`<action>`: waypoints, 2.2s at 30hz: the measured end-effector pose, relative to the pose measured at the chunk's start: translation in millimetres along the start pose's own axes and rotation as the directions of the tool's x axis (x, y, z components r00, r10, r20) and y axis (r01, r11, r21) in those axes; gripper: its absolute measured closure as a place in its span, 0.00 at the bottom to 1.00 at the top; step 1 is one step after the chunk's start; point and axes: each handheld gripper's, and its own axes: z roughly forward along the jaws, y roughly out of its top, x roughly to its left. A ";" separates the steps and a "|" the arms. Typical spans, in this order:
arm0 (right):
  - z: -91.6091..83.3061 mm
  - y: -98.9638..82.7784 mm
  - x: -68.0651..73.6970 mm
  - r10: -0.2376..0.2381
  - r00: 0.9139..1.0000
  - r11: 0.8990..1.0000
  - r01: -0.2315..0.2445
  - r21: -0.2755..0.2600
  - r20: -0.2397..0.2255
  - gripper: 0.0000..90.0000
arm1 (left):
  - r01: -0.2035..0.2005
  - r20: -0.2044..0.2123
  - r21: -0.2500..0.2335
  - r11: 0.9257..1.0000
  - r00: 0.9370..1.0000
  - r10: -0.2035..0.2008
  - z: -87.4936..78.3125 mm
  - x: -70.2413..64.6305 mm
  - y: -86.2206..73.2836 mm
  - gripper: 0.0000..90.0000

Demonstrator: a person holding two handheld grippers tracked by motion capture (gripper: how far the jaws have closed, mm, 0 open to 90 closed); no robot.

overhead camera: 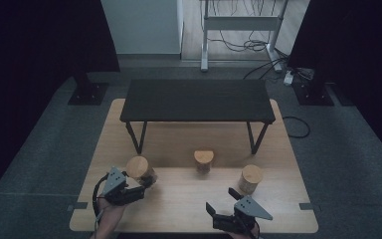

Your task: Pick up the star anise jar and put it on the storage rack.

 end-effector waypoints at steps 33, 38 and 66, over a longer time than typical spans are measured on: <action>3.8 0.8 2.1 0.001 1.000 1.000 -0.001 0.031 0.003 0.05 | 0.026 0.015 -0.097 0.995 1.000 -0.024 -17.2 2.3 11.3 0.29; 3.9 0.8 2.5 0.001 1.000 0.999 -0.001 0.034 0.002 0.05 | 0.020 0.019 -0.117 0.993 1.000 -0.018 -20.7 1.3 15.3 0.29; 5.9 0.5 2.5 0.012 1.000 0.999 -0.012 0.043 0.000 0.05 | 0.035 0.024 -0.159 0.987 0.999 -0.032 -22.6 6.2 21.4 0.29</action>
